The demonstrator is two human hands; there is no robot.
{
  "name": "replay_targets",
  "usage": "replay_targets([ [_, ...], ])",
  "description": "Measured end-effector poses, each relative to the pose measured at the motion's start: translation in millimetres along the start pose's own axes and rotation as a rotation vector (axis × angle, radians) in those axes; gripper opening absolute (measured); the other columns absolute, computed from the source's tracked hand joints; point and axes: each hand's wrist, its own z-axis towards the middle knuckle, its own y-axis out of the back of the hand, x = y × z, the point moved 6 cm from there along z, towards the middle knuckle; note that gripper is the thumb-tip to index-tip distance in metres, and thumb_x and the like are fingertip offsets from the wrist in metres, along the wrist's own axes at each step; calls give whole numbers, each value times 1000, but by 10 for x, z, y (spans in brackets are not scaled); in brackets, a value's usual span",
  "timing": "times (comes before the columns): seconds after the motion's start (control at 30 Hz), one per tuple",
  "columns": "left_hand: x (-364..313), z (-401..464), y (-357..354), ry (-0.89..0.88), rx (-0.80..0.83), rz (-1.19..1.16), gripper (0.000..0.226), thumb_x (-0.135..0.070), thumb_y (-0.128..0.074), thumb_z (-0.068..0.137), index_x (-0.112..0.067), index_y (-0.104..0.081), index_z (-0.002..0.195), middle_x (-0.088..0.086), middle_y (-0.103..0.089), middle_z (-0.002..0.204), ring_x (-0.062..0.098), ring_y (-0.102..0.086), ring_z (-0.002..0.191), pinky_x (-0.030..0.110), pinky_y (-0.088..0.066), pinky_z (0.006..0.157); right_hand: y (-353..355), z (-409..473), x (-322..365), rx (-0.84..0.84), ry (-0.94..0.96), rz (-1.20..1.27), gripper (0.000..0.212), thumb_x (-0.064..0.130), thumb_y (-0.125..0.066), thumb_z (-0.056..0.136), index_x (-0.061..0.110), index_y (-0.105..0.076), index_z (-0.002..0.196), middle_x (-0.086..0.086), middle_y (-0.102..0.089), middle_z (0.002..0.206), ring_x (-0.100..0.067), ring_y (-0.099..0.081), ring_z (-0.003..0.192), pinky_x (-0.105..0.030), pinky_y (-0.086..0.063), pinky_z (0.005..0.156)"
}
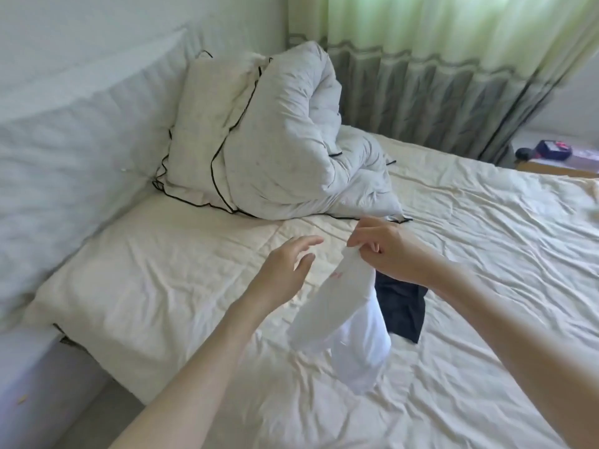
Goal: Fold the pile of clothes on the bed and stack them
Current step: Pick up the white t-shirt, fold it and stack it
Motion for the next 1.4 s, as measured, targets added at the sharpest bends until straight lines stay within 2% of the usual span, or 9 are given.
replay_targets([
  [0.17, -651, -376, 282, -103, 138, -73, 50, -16, -56, 93, -29, -43, 138, -11, -51, 135, 7, -44, 126, 21, -32, 105, 552, -108, 1046, 69, 117, -28, 27, -9, -45, 85, 1, -69, 90, -4, -58, 93, -15, -51, 77, -4, -33, 70],
  [0.3, -977, -664, 671, -146, 59, -373, 26, -13, -70, 83, -32, -60, 98, -10, -67, 98, 5, -62, 100, 19, -44, 85, 849, -201, 1688, 73, 221, -95, 28, -8, -44, 86, 4, -69, 88, 4, -55, 93, -9, -50, 79, -6, -34, 73],
  [0.47, -1108, -961, 1041, -170, -136, -301, 19, -21, -75, 78, -15, -57, 75, -9, -63, 68, 5, -58, 68, 16, -42, 67, 1097, -337, 2068, 29, 252, -159, 26, -5, -46, 85, 7, -68, 89, 6, -52, 89, 6, -44, 72, -8, -32, 72],
  [0.67, -1127, -1343, 1124, -225, 74, -259, 13, -35, -67, 82, -22, -66, 84, 7, -66, 79, 20, -62, 70, 24, -49, 65, 1227, -429, 2176, -35, 243, -219, 25, -3, -46, 87, 6, -69, 92, 6, -51, 91, 0, -45, 75, -20, -31, 76],
  [0.77, -977, -1451, 1070, -112, 193, -135, 46, -55, -49, 85, -10, -60, 88, 16, -61, 84, 25, -55, 71, 40, -49, 71, 1188, -424, 2234, -61, 278, -245, 25, -2, -46, 86, 5, -69, 91, 7, -51, 93, -13, -48, 83, -26, -38, 81],
  [0.93, -549, -1609, 1211, 76, 208, 300, 41, -57, -43, 91, -18, -55, 88, -9, -57, 74, 15, -56, 78, 25, -39, 73, 1240, -369, 2105, -114, 309, -346, 24, -3, -45, 87, 3, -68, 90, 1, -54, 95, -14, -49, 80, -17, -35, 72],
  [1.07, -555, -1581, 1476, -44, 51, 714, 27, -43, -37, 98, -22, -51, 88, -5, -53, 74, 20, -55, 87, 21, -25, 77, 1224, -265, 1819, -87, 248, -441, 23, 3, -46, 87, 6, -68, 92, 0, -54, 96, -17, -51, 84, -24, -39, 75],
  [1.23, -636, -1380, 1829, -12, -322, 864, 29, -40, -32, 98, -23, -51, 113, 2, -65, 96, 26, -62, 91, 31, -46, 72, 1134, -88, 1662, -106, 174, -435, 32, 37, -50, 95, 13, -62, 78, 4, -54, 83, -19, -55, 76, -31, -46, 73],
  [1.4, -656, -1148, 1871, 131, -333, 1003, 25, -50, -54, 86, -33, -68, 99, -3, -68, 96, 19, -63, 95, 23, -36, 66, 1061, 127, 1671, -258, 88, -633, 55, 64, -52, 83, 20, -49, 117, 0, -65, 88, -25, -59, 73, -30, -41, 56],
])
